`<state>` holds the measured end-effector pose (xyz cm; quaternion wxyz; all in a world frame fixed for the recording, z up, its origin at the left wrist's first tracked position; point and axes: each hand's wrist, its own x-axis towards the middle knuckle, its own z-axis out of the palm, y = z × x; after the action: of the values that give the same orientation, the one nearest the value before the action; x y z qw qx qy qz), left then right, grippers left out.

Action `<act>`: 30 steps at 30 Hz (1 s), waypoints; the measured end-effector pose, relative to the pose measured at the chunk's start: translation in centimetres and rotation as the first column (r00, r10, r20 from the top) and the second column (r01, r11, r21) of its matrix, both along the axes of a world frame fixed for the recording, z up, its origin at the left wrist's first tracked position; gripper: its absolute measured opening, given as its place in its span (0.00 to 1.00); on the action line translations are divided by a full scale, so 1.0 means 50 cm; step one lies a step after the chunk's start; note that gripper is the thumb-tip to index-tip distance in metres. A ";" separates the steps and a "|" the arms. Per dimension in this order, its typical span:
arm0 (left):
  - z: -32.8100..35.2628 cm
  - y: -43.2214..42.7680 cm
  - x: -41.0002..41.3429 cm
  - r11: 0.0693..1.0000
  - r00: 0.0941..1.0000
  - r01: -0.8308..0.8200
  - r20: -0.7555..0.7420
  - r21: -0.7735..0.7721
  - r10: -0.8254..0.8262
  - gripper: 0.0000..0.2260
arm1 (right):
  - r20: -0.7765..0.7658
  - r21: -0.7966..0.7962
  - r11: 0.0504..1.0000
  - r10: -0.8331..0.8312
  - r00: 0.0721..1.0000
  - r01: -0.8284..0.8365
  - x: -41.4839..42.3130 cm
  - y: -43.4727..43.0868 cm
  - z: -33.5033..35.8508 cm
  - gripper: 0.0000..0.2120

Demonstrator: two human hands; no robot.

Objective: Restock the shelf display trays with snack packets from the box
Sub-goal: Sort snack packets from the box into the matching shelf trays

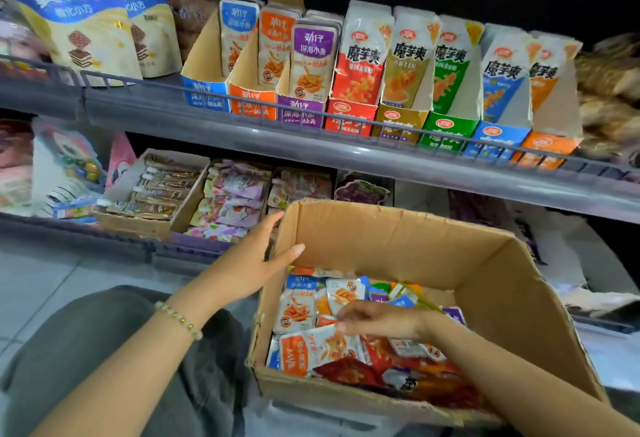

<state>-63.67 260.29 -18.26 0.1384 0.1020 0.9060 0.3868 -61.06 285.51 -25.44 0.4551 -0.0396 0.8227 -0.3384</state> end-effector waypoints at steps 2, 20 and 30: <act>0.000 0.007 -0.002 1.000 0.999 -0.008 -0.047 0.005 0.008 0.35 | 0.011 0.007 0.997 0.074 0.997 -0.074 0.009 0.005 -0.002 0.39; -0.024 0.064 -0.010 0.997 0.985 -0.074 -0.155 -0.027 0.069 0.36 | -0.124 -0.096 0.826 -0.563 0.817 0.555 -0.107 0.040 -0.116 0.25; -0.029 0.064 -0.023 0.994 0.958 -0.033 -0.286 -0.103 0.002 0.36 | -0.168 -0.296 0.900 -0.377 0.911 0.319 -0.061 0.117 0.026 0.04</act>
<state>-64.83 263.49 -19.71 0.0083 0.1410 0.9366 0.3206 -64.11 291.37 -24.13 0.2833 0.0116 0.8096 -0.5140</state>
